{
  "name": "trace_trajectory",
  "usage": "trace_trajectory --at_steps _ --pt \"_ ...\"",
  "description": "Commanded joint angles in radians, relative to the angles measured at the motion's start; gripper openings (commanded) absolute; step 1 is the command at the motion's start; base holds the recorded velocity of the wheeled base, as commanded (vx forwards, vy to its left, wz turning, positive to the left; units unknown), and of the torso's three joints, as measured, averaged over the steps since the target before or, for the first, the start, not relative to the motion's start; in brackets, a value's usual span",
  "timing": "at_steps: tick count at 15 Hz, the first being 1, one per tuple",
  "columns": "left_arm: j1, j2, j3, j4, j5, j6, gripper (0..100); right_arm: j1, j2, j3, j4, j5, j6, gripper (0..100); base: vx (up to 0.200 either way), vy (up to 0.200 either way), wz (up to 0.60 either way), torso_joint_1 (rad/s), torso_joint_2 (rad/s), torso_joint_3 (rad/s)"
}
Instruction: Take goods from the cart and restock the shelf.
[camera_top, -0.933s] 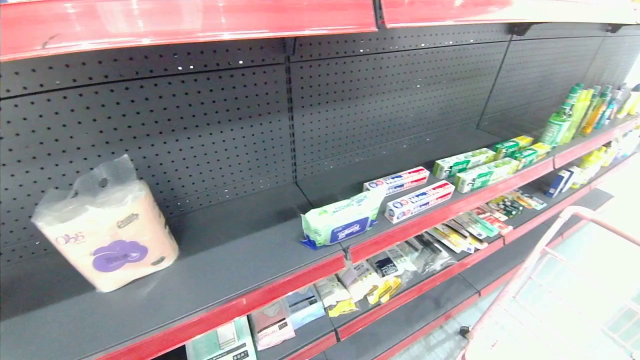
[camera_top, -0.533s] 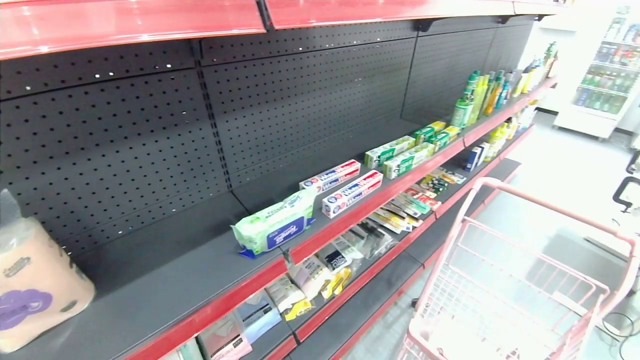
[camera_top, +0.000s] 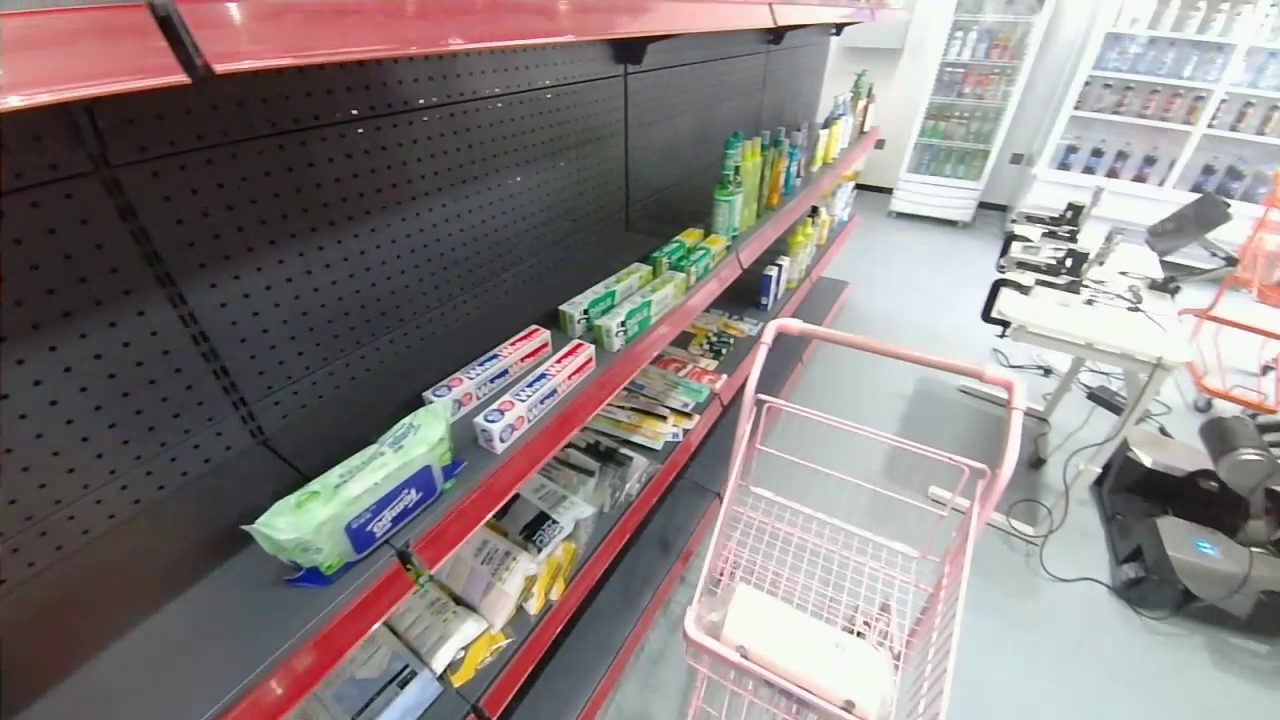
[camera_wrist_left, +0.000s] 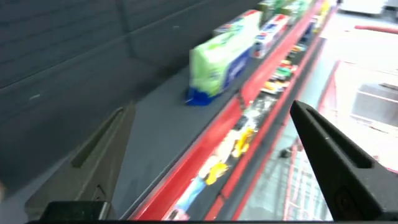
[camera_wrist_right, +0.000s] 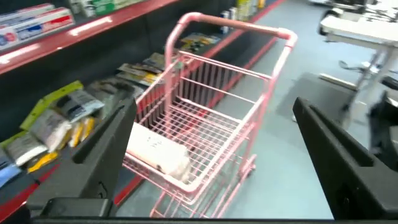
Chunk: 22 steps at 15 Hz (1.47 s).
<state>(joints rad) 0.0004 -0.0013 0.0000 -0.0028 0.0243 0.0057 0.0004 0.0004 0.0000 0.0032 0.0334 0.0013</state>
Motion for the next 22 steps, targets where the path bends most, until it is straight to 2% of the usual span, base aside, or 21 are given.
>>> trace_trajectory --at_steps 1,6,13,15,16,17,18,19,20,22 --pt "0.0 0.001 0.0 0.0 0.0 0.0 100 0.0 0.001 0.0 0.0 0.0 0.0 100 0.0 0.0 -0.6 0.002 0.0 0.002" --pt "0.0 0.001 0.0 0.0 0.0 0.0 100 0.001 0.001 0.0 0.0 0.0 -0.001 100 0.0 0.0 -0.6 0.001 0.0 0.005" --pt "0.0 0.001 0.0 0.0 0.0 0.0 100 0.0 0.0 -0.002 0.0 -0.003 -0.006 100 0.0 0.0 0.0 0.0 0.0 0.0" --pt "0.0 0.001 0.0 0.0 0.002 -0.001 100 -0.002 0.0 -0.017 -0.002 -0.04 -0.004 100 0.0 0.0 0.0 0.0 0.0 0.0" --pt "0.0 0.001 0.0 0.0 0.002 -0.003 100 0.006 0.181 -0.213 0.014 -0.056 0.025 100 0.0 0.0 0.0 0.0 0.0 0.0" --pt "0.0 0.001 0.0 0.0 0.002 -0.003 100 0.003 0.443 -0.436 -0.002 -0.076 0.166 100 0.0 0.0 0.0 0.0 0.0 0.0" --pt "0.0 0.001 0.0 0.0 0.002 -0.003 100 0.003 0.54 -0.531 -0.002 -0.079 0.226 100 0.0 0.0 0.0 0.0 0.0 0.0" --pt "0.0 0.001 0.0 0.0 0.002 -0.003 100 0.006 0.737 -0.683 0.014 -0.076 0.223 100 0.0 0.0 0.0 0.0 0.0 0.0" --pt "0.0 0.001 0.0 0.0 0.002 -0.003 100 0.001 0.813 -0.669 0.014 -0.076 0.121 100 0.0 0.0 0.0 0.0 0.0 0.0" --pt "0.0 0.001 0.0 0.0 0.002 -0.003 100 0.013 0.934 -0.607 0.012 -0.024 0.049 100 0.0 0.0 0.0 0.0 0.0 0.0"
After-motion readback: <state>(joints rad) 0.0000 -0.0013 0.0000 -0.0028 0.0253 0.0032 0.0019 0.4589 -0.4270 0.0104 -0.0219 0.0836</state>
